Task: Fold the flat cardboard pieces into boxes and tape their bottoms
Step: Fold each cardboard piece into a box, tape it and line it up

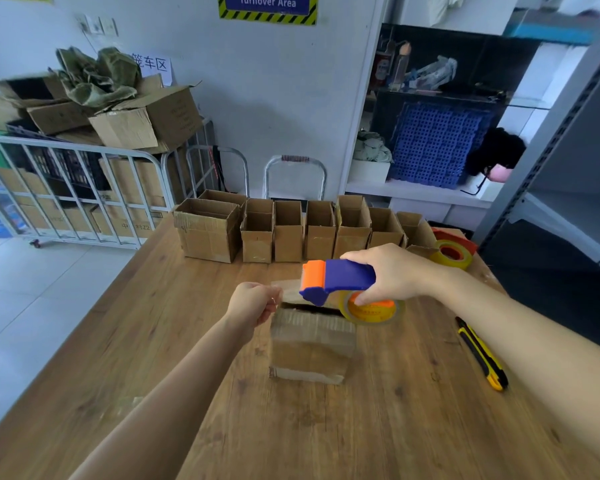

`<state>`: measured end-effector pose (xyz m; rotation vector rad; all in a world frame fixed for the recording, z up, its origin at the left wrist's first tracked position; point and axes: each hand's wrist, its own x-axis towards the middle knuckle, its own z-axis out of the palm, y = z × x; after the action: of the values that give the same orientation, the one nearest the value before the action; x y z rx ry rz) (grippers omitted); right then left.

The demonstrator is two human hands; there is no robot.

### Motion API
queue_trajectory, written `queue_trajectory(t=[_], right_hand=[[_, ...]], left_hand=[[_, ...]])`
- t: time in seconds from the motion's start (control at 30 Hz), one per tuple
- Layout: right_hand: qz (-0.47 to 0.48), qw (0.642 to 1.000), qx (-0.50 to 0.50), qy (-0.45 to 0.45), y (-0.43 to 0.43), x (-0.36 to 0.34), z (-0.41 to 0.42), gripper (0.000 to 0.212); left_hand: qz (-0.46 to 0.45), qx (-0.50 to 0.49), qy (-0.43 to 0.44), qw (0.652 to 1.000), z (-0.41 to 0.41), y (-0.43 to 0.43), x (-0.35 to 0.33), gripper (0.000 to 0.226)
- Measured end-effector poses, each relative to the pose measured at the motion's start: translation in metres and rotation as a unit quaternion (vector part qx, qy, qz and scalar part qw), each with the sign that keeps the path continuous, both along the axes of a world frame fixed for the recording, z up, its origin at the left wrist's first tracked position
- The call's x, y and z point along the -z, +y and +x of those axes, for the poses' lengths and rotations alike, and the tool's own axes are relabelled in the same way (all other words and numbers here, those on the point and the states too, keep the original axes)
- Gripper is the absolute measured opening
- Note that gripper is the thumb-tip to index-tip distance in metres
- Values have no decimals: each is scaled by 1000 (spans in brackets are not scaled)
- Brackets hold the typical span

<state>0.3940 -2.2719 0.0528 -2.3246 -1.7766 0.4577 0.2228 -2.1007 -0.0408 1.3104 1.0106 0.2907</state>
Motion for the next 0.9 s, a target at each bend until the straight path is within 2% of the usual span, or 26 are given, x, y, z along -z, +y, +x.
queue_trajectory(t=[0.17,0.3,0.4,0.5,0.6,0.67,0.9], right_hand=[[-49,999,10,-9,-4,11,0,56],[-48,999,15,0,-2,16,-1,54],[-56,998,11,-9,-1,19,-2,54],[-65,997,-5,-40,1,19,-5,55],[-81,993,-20,-84,8,19,-11,59],[-96,988,-31,-114,14,19,-16,60],[-141,973,-55,-172,36,19,-28,52]], left_hand=[[40,40,17,998,2,-6,5,22],[96,77,52,991,3,-10,6,37],[108,74,41,991,2,-14,9,39],[106,47,11,993,0,-17,16,33],[57,-9,-27,998,-3,-16,22,19],[38,-47,-26,998,-6,-13,26,18],[127,-68,38,989,-14,-12,35,26]])
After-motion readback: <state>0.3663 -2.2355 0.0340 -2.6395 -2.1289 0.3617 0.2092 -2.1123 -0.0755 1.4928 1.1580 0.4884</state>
